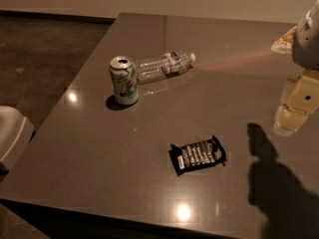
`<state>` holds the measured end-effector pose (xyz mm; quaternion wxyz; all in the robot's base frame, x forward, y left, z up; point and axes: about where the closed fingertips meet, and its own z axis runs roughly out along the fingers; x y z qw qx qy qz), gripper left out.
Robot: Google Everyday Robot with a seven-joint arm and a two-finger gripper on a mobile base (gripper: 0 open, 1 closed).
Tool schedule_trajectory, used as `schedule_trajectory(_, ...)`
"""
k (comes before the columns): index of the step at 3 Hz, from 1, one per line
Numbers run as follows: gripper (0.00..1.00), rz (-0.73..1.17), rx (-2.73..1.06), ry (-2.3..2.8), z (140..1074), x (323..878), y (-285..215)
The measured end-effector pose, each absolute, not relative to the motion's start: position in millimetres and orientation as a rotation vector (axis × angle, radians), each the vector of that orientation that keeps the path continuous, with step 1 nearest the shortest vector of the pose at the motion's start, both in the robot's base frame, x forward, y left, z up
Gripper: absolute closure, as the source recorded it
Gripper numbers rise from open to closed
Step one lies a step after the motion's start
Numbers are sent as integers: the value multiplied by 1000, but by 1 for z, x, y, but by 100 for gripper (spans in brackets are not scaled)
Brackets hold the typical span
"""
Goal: Move rxbar chocolate near 7up can
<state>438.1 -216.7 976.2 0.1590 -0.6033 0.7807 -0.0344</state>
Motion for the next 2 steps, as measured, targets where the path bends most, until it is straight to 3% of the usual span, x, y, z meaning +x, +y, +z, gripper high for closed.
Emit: schedule_trajectory(2, 0, -73, -1792, 2210, 968, 442, -205)
